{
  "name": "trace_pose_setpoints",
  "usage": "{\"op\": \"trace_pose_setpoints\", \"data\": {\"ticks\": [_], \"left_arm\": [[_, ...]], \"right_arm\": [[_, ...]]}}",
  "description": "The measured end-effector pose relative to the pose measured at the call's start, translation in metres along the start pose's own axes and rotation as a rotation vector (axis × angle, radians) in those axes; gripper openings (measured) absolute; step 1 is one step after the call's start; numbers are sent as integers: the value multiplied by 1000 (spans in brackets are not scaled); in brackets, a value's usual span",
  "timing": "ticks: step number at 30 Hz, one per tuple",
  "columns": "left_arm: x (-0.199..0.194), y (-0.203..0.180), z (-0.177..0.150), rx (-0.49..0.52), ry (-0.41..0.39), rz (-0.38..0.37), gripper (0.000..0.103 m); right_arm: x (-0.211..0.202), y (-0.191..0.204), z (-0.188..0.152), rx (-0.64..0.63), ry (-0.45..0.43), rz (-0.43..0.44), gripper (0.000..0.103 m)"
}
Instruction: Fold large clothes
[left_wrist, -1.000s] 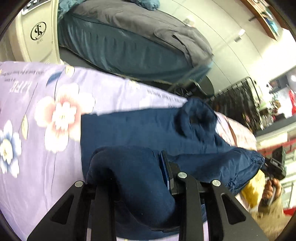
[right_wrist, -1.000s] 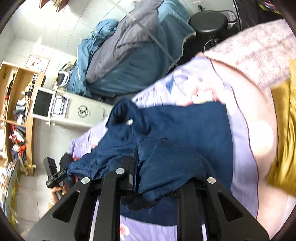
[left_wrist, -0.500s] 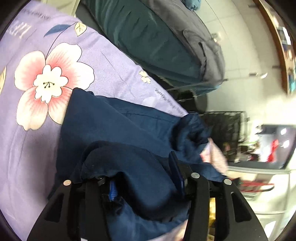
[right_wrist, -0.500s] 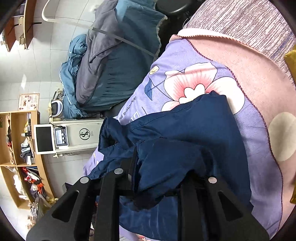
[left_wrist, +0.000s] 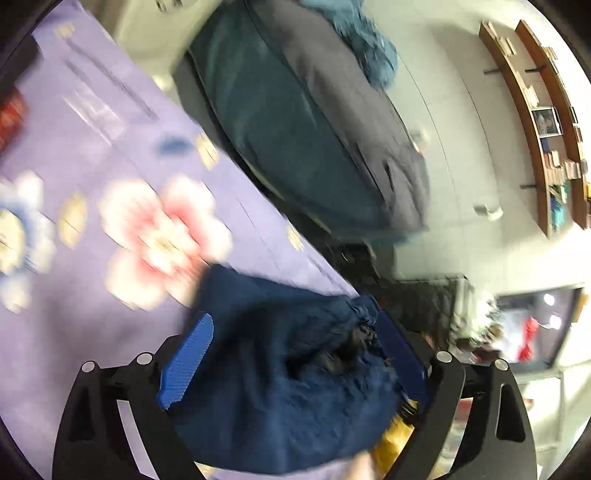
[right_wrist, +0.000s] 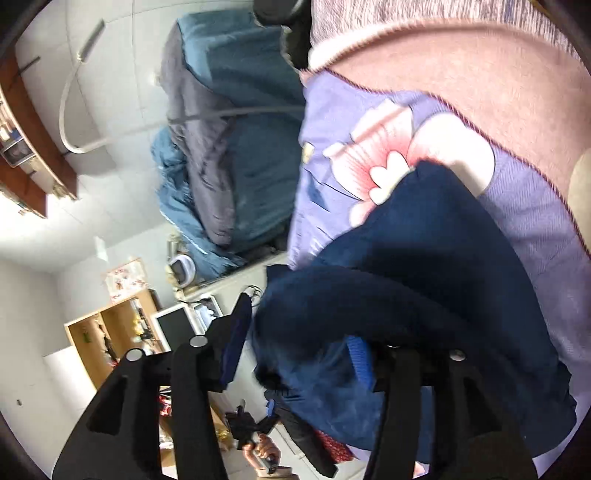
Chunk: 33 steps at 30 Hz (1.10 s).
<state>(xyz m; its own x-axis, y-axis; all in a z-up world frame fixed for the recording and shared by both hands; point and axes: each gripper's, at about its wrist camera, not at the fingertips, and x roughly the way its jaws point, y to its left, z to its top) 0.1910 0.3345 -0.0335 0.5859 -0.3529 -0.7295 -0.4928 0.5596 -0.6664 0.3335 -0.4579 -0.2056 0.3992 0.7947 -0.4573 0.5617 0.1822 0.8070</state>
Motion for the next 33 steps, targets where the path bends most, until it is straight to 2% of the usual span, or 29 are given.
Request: {"op": "trace_pose_setpoints", "data": {"ticks": [2,4,6,8,9,11,13,14,17,18,20,21,22,23,24,25,26,29,31,33], "left_arm": [[-4,-6,-1,64,11,73,88],[3,-20,-15,189,30,174,89],[17,-30,-32,281,57,223,89],[37,-38,-57,359,107,241,90],[43,-37,-66,389,120,251,90],[61,-41,-84,461,121,298,90],[76,-38,-89,488,113,333,90],[84,-40,-91,503,112,346,90],[97,-57,-95,537,96,334,90],[104,-66,-96,550,94,337,93],[119,-80,-97,596,87,401,97],[131,-87,-97,626,88,478,96],[143,-88,-95,632,101,534,95],[150,-89,-93,628,111,559,95],[158,-88,-88,622,118,582,84],[163,-87,-83,619,115,625,60],[166,-84,-74,610,112,669,53],[161,-75,-44,505,83,644,31],[155,-72,-23,406,49,602,29],[158,-75,-12,366,35,587,29]], "right_arm": [[-4,15,-4,-102,-6,-87,61],[-6,34,-13,-219,-21,-168,66],[-4,53,-25,-339,-31,-253,69],[-1,71,-41,-518,-60,-397,72],[4,81,-54,-646,-76,-504,72],[11,88,-74,-848,-113,-674,74],[20,90,-92,-1035,-152,-826,76],[23,88,-97,-1093,-153,-860,76],[31,78,-99,-1130,-107,-856,75],[33,74,-97,-1129,-100,-855,71],[41,70,-98,-1147,-84,-891,47],[48,67,-98,-1169,-82,-952,36],[52,66,-99,-1181,-82,-994,18],[55,66,-98,-1185,-84,-1017,12],[55,66,-96,-1180,-94,-1016,10],[54,68,-94,-1164,-108,-1003,8],[49,70,-91,-1144,-125,-986,6],[29,79,-77,-1067,-212,-933,3],[21,80,-63,-998,-230,-900,3],[29,75,-57,-989,-220,-937,3]]}}
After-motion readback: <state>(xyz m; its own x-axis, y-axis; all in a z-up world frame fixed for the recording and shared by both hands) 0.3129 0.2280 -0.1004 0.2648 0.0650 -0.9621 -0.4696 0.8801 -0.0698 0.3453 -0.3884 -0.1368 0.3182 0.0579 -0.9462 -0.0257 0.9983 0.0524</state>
